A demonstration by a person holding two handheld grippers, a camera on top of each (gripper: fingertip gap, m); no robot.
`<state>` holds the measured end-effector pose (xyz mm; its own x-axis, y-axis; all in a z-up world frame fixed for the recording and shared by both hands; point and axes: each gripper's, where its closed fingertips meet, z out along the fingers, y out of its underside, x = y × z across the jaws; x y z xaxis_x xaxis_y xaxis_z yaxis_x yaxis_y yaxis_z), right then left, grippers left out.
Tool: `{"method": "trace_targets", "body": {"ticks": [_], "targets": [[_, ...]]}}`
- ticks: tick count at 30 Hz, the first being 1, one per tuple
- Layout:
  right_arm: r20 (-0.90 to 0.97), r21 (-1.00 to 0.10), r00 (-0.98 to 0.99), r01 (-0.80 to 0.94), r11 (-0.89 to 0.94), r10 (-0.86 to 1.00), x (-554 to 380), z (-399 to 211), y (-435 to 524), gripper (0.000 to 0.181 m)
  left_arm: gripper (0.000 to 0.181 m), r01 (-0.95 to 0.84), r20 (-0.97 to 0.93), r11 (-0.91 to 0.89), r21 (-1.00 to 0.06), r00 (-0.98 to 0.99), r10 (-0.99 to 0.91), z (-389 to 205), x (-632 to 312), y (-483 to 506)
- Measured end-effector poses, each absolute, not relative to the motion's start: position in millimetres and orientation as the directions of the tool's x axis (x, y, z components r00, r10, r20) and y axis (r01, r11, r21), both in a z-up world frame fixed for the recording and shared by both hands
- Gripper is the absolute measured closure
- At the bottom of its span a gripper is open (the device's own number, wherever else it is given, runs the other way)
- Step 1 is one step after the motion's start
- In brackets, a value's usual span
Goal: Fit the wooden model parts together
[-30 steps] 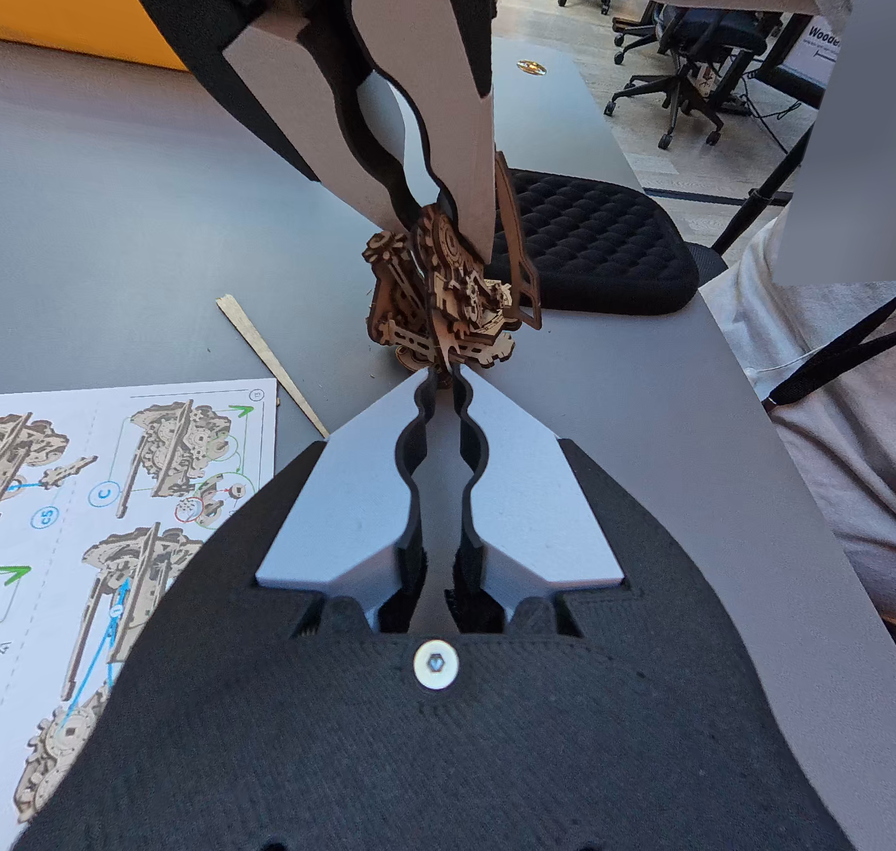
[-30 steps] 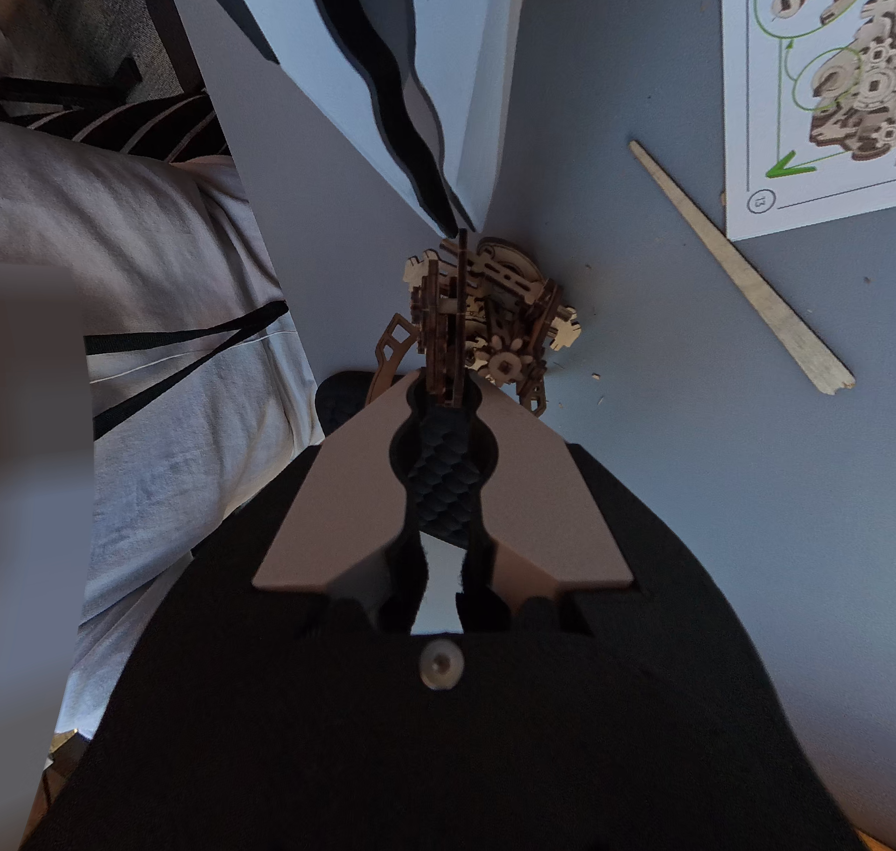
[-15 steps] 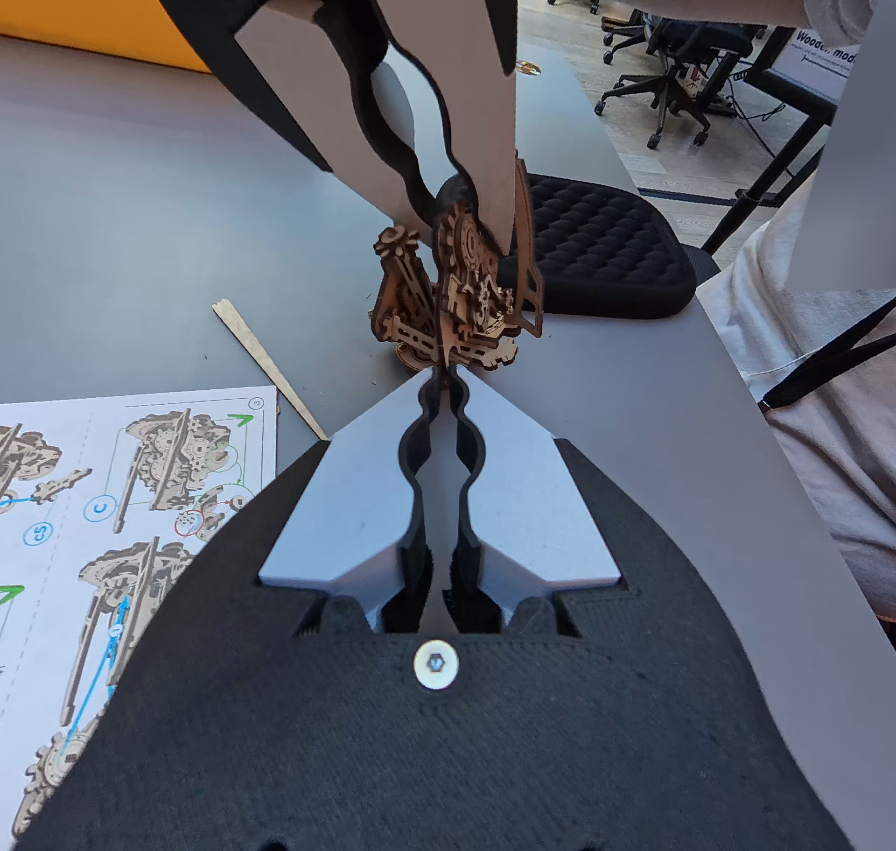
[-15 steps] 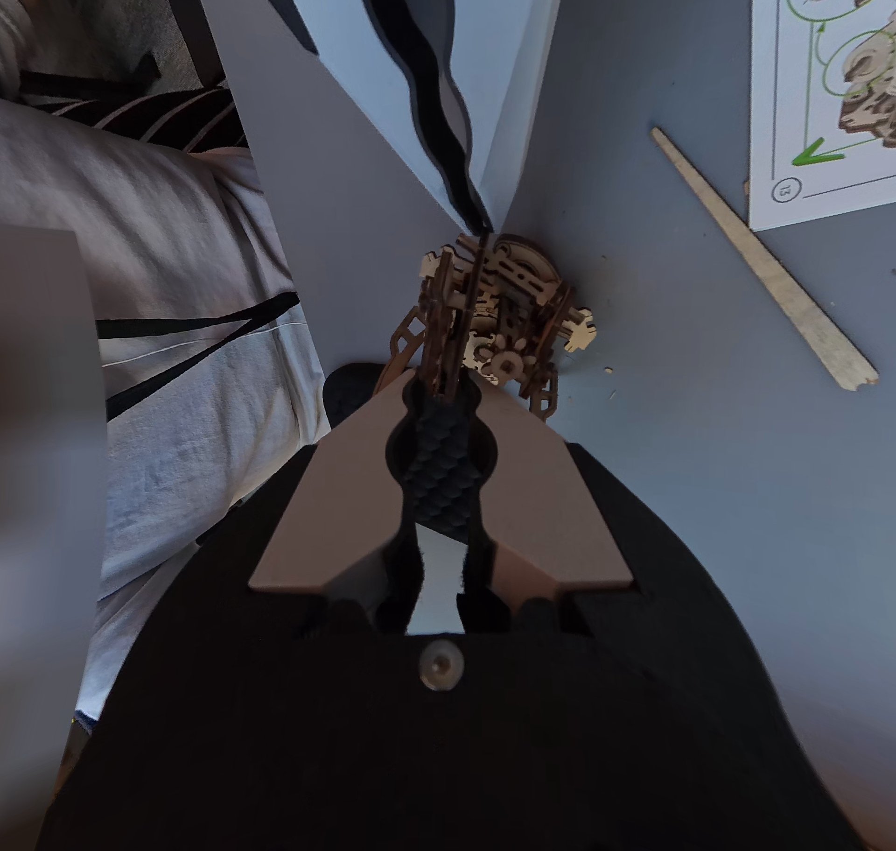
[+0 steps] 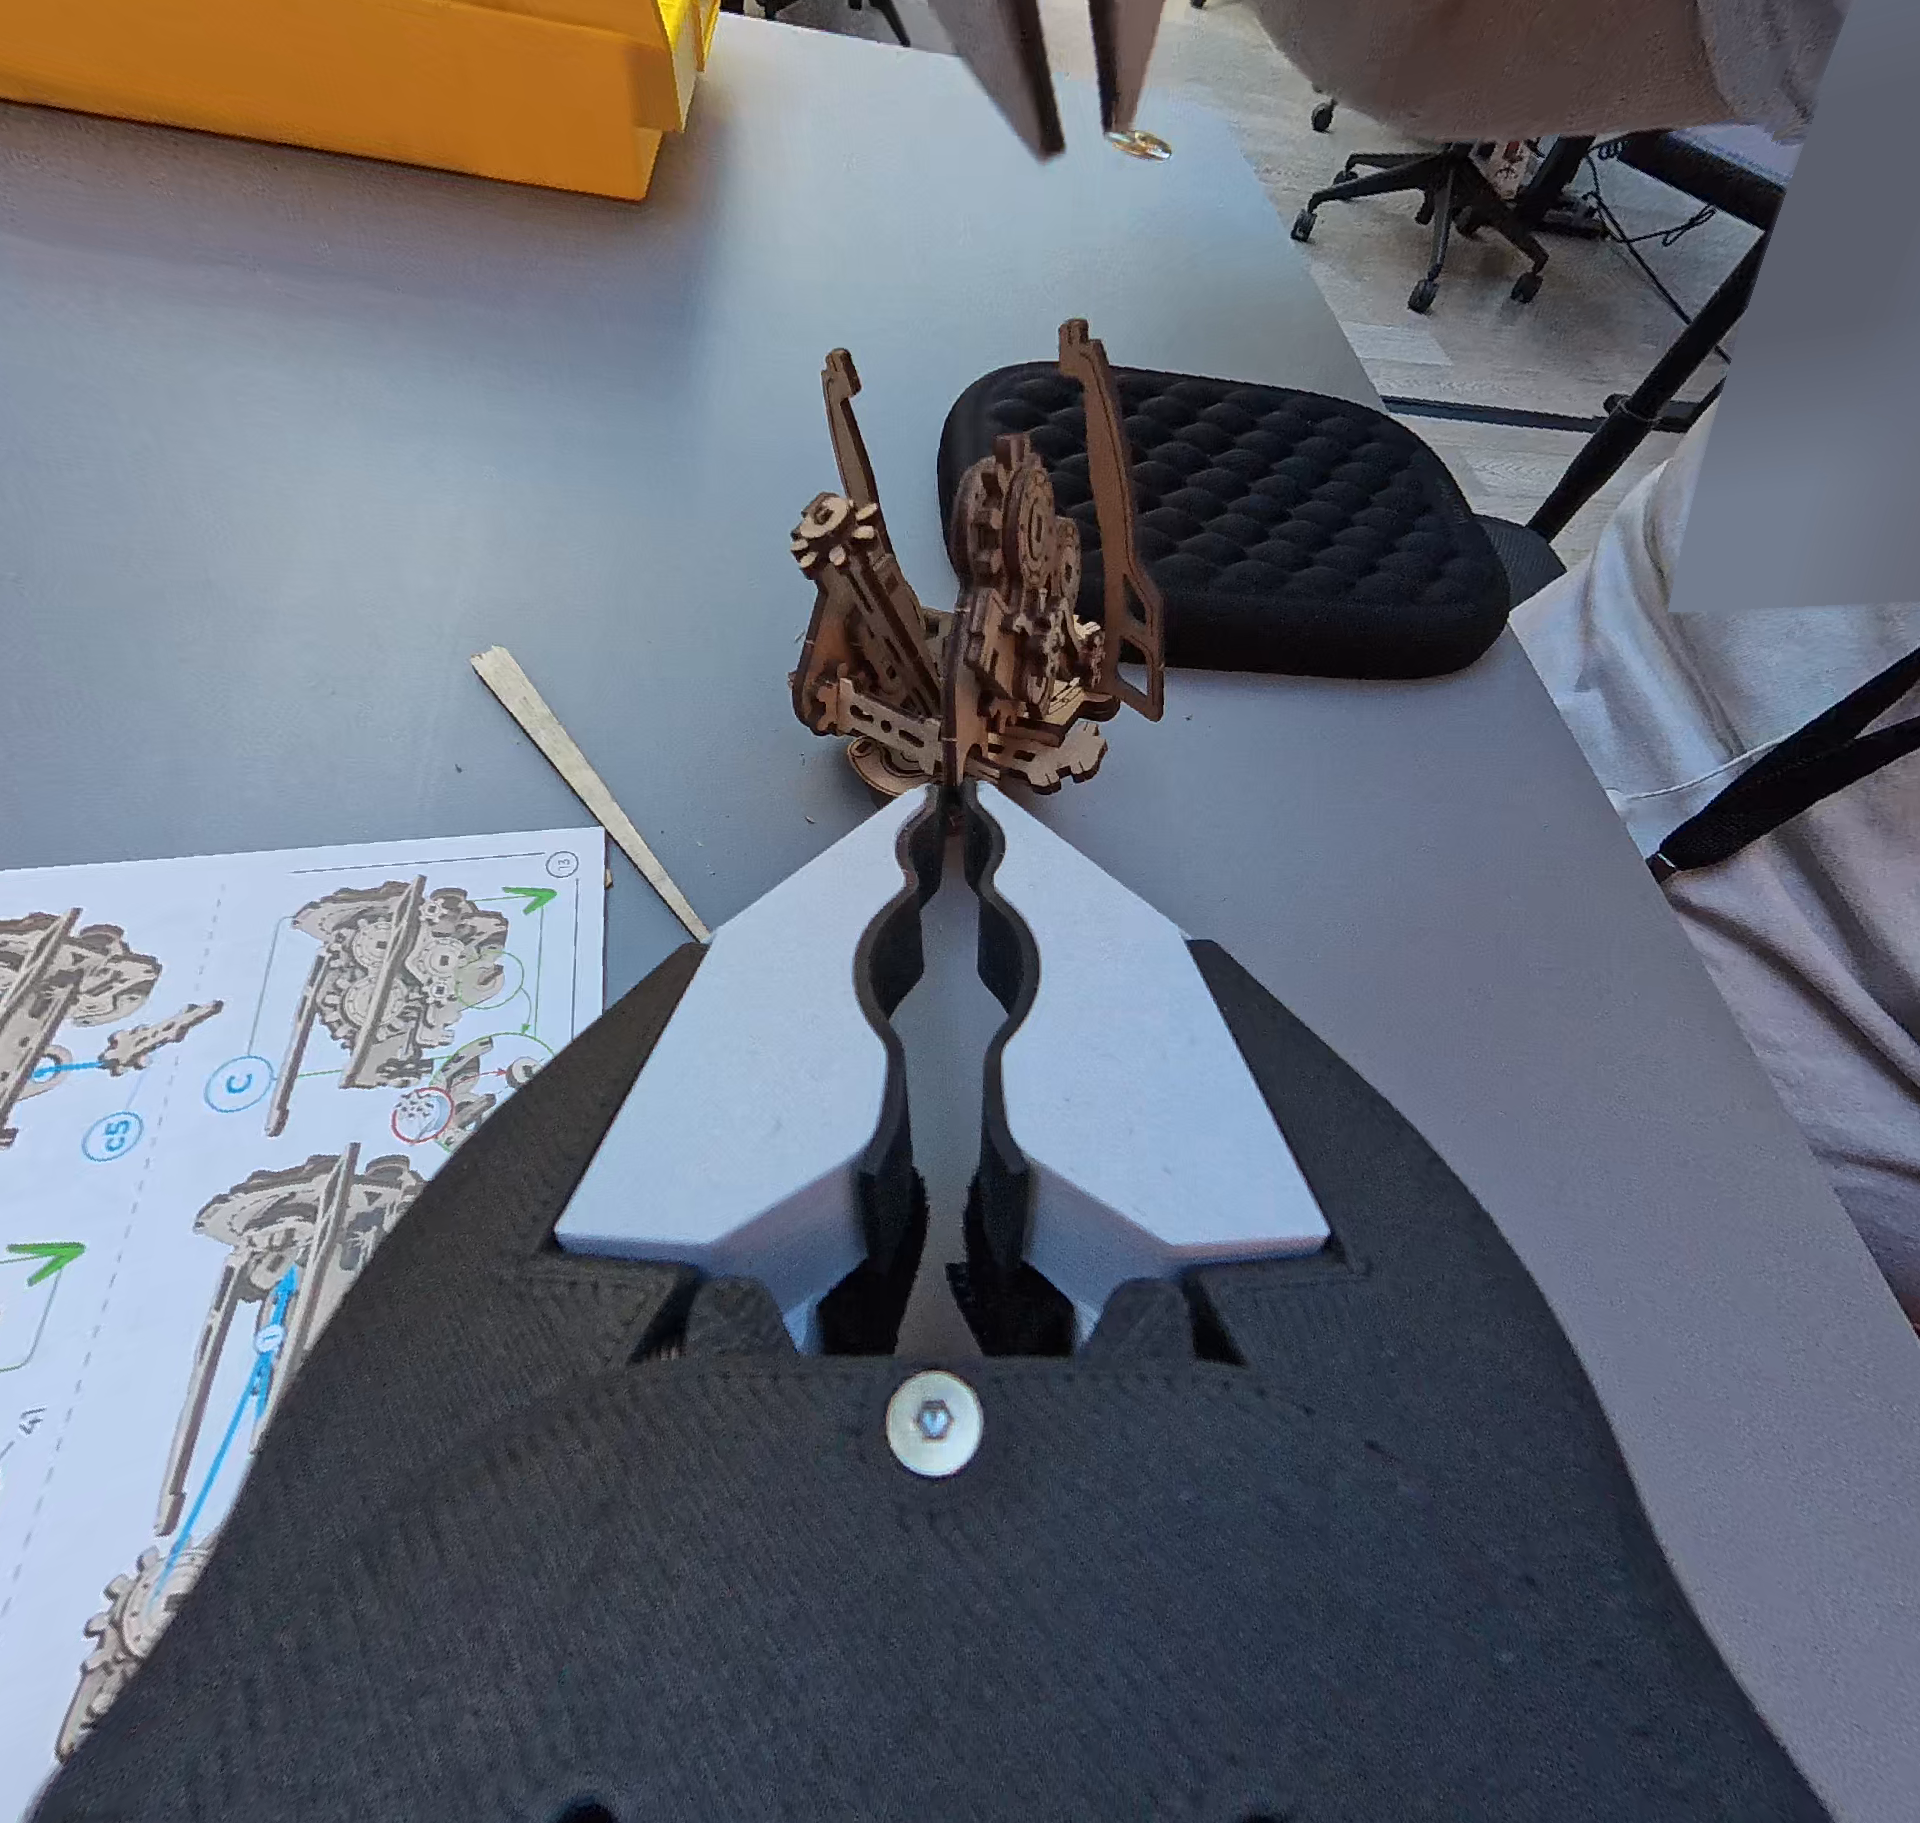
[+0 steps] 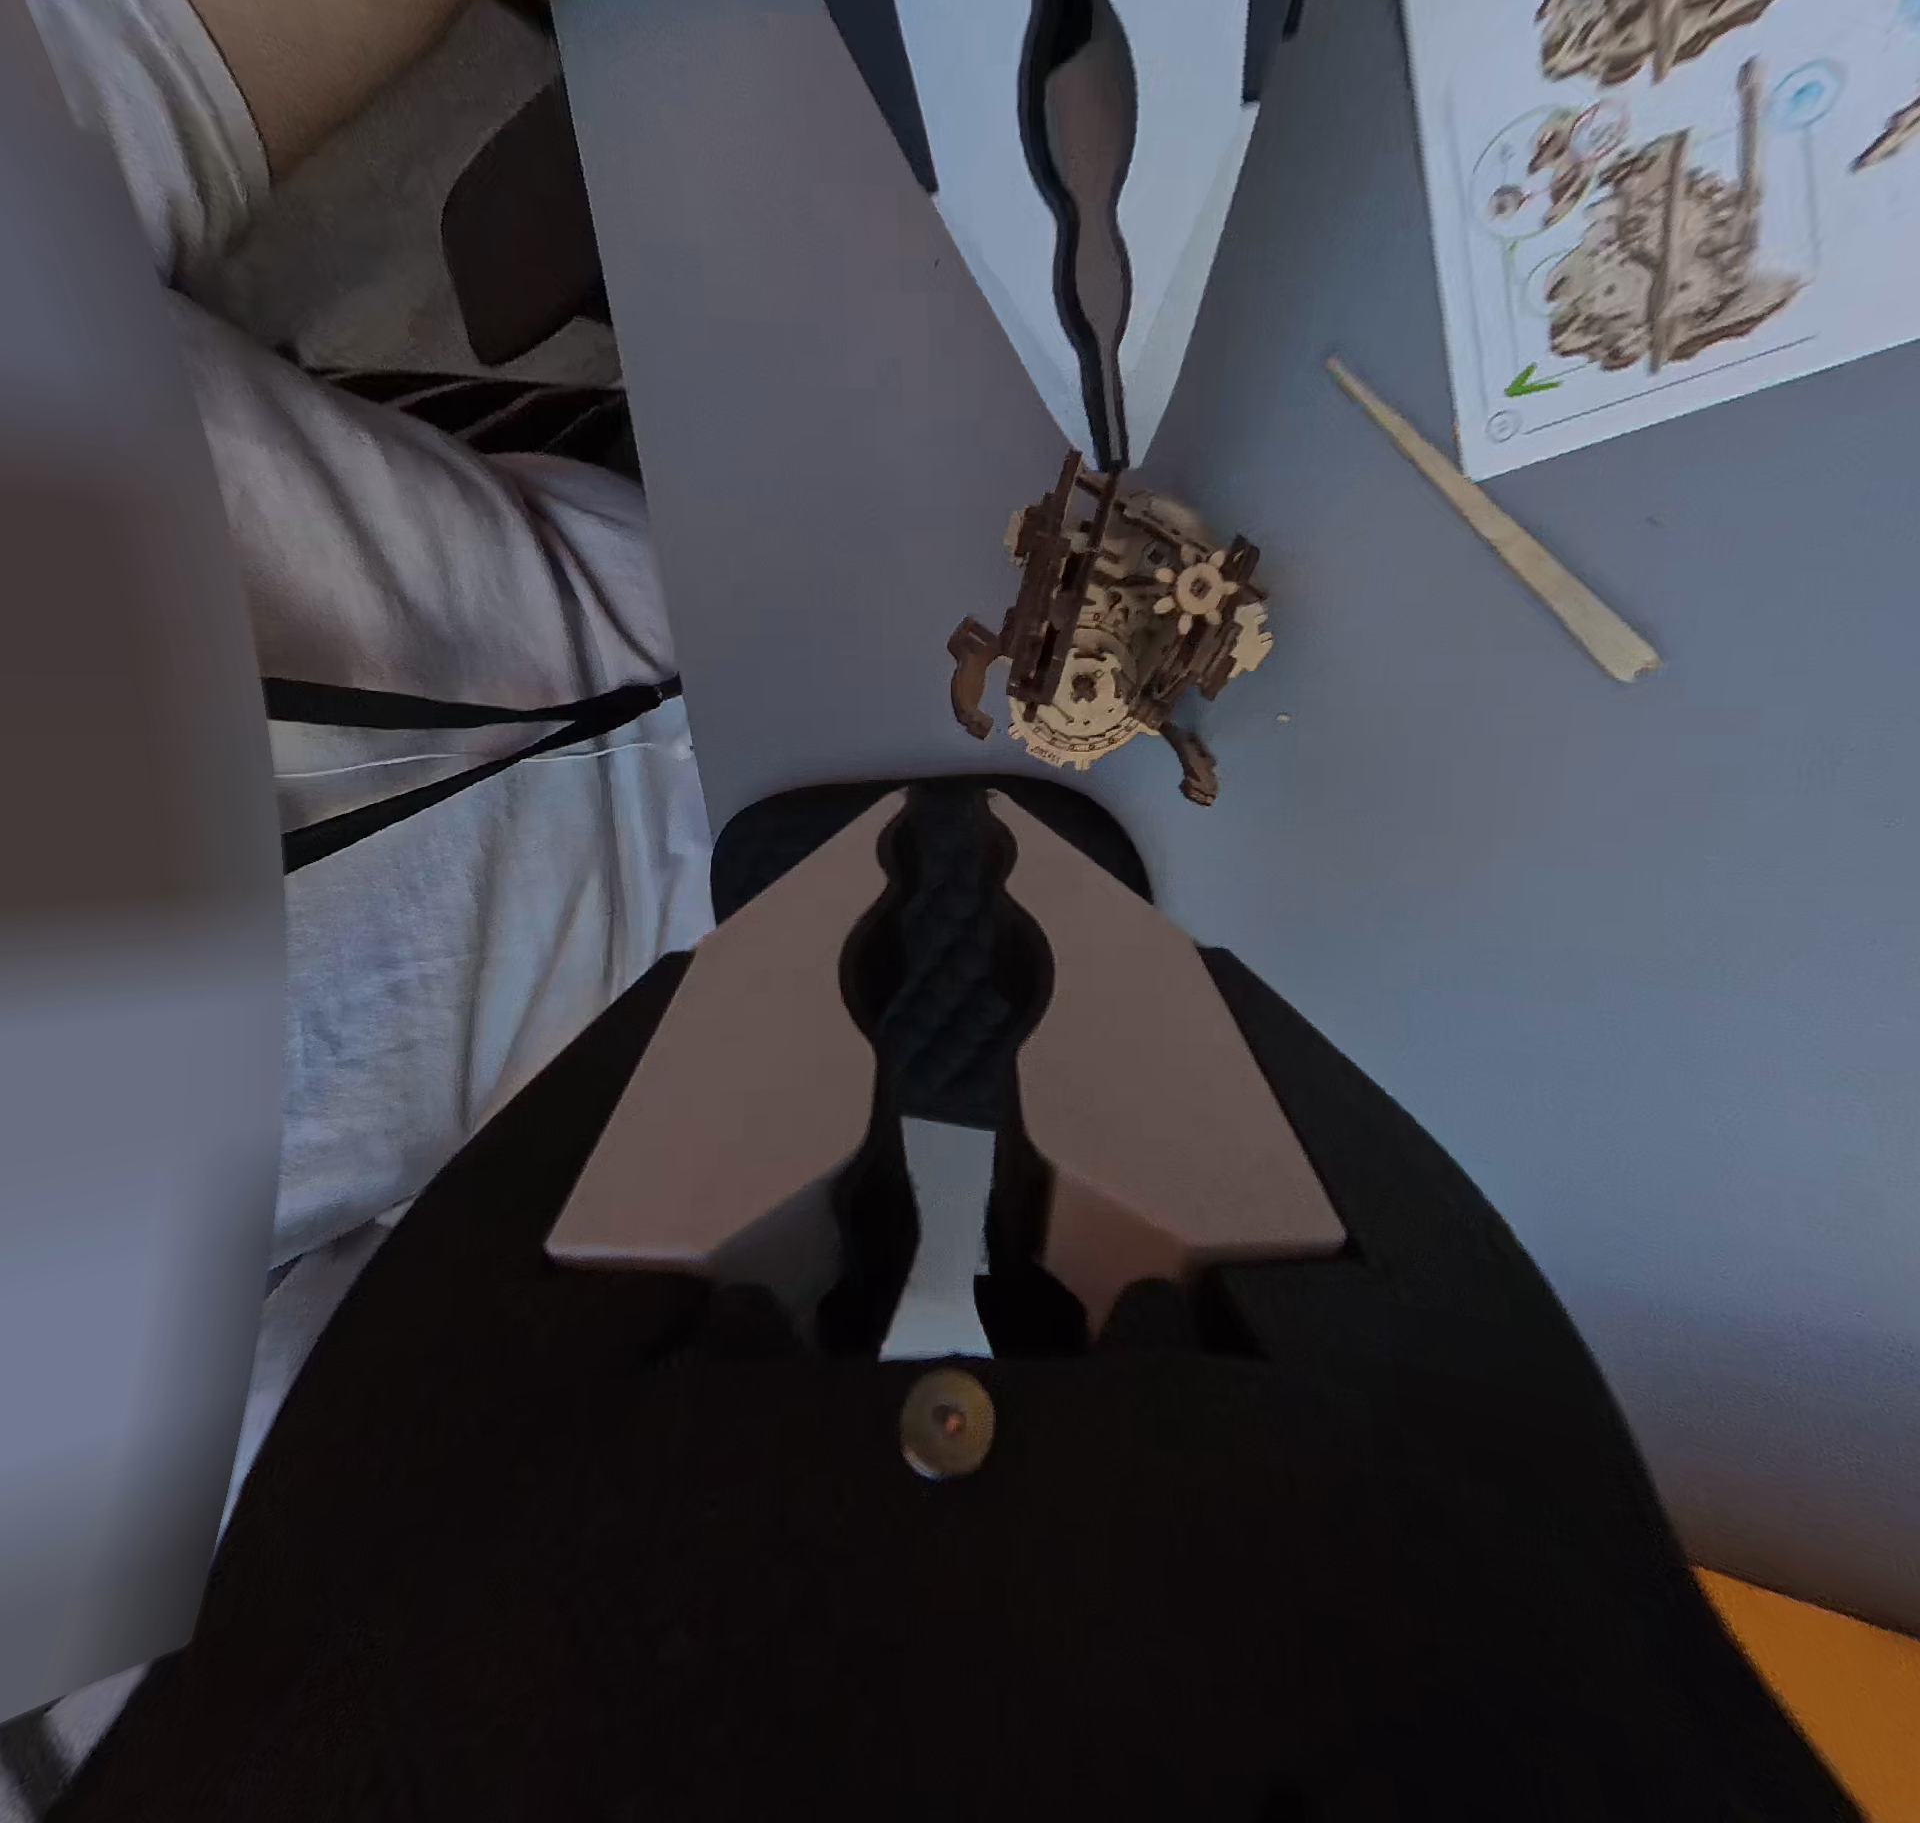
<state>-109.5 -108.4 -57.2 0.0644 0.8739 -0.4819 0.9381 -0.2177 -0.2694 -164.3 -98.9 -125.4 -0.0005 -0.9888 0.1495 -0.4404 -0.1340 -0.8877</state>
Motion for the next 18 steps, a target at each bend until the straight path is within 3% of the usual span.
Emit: {"method": "trace_targets", "body": {"ticks": [4,7,10,13,15,18], "targets": [[-0.221,-0.66,-0.016,0.739,-0.138,0.975,-115,-11,-103,0.179,0.18,-0.444,0.142,-0.129,-0.887,0.005,-0.99,-126,-165,-98],[0.083,-0.915,0.015,0.397,0.071,0.996,-116,25,-103,0.175,0.18,-0.446,0.139,-0.126,-0.886,0.004,-0.99,-127,-165,-98],[0.07,-0.982,-0.064,0.17,0.08,0.995,-111,23,-136,0.161,0.18,-0.447,0.14,-0.126,-0.886,0.002,-0.99,-127,-165,-98],[-0.159,-0.962,-0.141,0.243,-0.122,0.977,-109,-9,-148,0.147,0.18,-0.448,0.137,-0.123,-0.886,0.002,-0.991,-127,-165,-98],[-0.193,-0.97,-0.192,0.184,-0.158,0.962,-110,-10,-152,0.181,0.18,-0.448,0.135,-0.121,-0.886,0.001,-0.991,-127,-165,-98],[-0.079,-0.997,-0.106,0.019,-0.078,0.991,-107,8,-142,0.181,0.18,-0.449,0.133,-0.119,-0.886,0.0,-0.991,-127,-165,-99]]}}
